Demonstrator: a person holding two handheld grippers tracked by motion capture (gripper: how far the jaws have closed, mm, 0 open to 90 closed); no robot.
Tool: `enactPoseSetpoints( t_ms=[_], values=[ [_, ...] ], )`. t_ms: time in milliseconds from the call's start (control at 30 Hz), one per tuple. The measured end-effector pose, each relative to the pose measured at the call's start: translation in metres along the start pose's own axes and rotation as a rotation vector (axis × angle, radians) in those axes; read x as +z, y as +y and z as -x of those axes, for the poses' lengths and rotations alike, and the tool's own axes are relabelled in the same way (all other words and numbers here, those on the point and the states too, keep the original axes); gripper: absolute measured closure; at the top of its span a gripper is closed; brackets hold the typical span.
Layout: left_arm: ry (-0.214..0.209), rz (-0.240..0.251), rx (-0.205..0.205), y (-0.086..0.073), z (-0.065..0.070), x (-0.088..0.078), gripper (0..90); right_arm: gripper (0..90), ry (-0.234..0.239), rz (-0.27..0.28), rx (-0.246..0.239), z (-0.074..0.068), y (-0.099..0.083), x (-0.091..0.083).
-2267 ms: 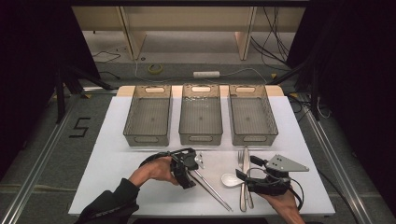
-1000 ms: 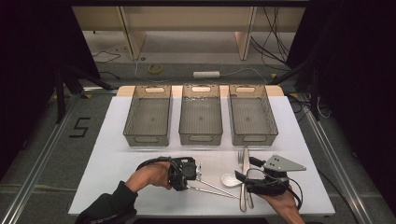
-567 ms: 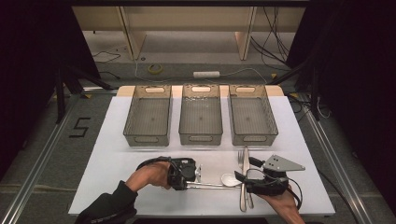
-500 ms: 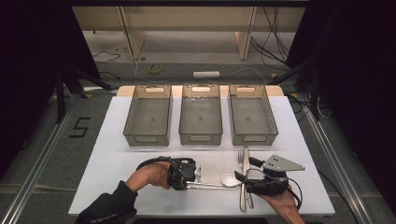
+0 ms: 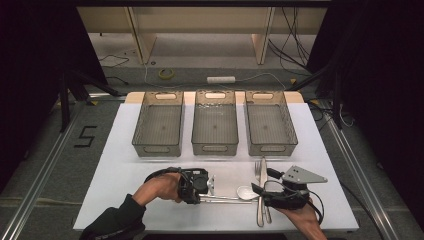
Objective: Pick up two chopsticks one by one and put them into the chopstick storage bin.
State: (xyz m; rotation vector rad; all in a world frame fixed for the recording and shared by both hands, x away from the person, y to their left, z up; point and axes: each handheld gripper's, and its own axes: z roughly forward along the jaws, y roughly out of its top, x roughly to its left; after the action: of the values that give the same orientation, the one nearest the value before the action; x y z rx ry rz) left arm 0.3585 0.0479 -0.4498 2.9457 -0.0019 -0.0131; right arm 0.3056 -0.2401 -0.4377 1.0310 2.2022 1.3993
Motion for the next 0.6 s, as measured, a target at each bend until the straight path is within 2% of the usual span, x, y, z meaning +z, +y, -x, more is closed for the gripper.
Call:
enactPoseSetpoints(
  t_ms=[267,600],
  values=[
    [-0.012,0.038,-0.001,-0.002,0.005,-0.015,84.6,25.7,-0.003,0.004,0.007,0.001,0.0,-0.001],
    [-0.004,0.095,-0.073,-0.01,0.005,-0.031,84.6,25.6,-0.016,0.027,0.013,0.002,0.001,-0.004]
  ],
)
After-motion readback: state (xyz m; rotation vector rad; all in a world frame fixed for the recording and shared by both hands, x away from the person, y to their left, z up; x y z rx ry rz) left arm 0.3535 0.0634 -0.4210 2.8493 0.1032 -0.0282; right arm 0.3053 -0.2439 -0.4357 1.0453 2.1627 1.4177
